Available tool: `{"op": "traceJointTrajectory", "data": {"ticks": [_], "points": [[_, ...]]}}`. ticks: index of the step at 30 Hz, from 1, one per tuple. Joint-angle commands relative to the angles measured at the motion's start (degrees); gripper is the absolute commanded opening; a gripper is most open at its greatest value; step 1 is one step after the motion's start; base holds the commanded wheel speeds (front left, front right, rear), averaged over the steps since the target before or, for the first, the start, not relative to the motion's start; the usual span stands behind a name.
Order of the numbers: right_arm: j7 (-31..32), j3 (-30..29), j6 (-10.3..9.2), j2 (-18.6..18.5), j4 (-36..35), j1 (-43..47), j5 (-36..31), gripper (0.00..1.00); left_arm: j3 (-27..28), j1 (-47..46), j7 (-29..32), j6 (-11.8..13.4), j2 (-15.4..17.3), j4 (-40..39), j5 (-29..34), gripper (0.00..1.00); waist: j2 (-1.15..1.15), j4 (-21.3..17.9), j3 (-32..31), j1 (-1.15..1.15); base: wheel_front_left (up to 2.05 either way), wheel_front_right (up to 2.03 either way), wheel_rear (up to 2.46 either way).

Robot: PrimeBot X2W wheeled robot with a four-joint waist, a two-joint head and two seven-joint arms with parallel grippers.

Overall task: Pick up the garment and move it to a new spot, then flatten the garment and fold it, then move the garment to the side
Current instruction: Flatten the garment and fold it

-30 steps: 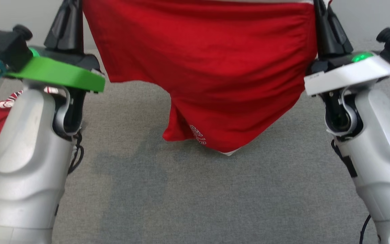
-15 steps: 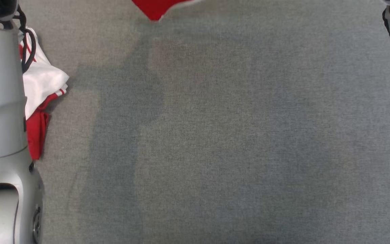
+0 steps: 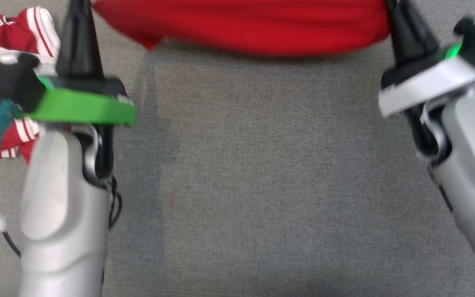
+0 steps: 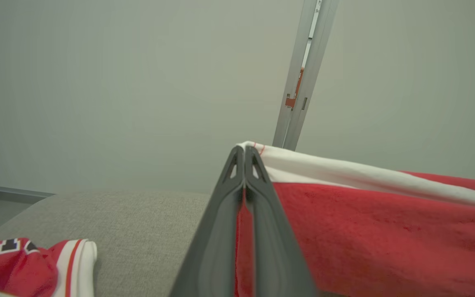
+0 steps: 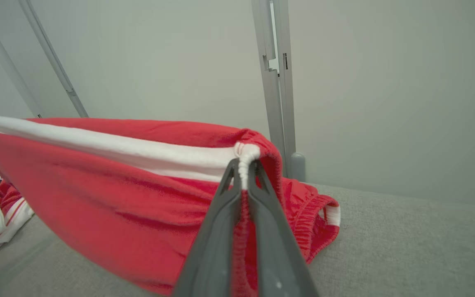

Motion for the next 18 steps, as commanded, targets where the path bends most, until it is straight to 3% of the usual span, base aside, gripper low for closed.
{"op": "traceJointTrajectory", "data": {"ticks": [1,7,18], "points": [[-0.16,0.56,-0.01,-0.37,-1.06,3.39,1.19,0.00,-0.21,2.97,-0.02,-0.13,0.13,0.13,-0.77,0.00,0.00,-0.78,-4.34,-0.01,0.00,0.00,0.00],[-0.16,2.69,-0.01,0.76,-3.56,15.93,5.32,0.00,-0.11,14.15,-0.02,-0.14,-0.07,0.79,-2.97,0.00,0.00,-1.19,-11.08,-0.01,0.00,0.00,0.00],[-0.17,4.01,-0.01,2.84,-5.85,30.63,8.64,0.00,-1.16,29.51,-0.02,-0.15,-0.10,1.76,-4.01,0.00,0.00,-0.40,-21.86,-0.01,0.00,0.00,0.00]]}}
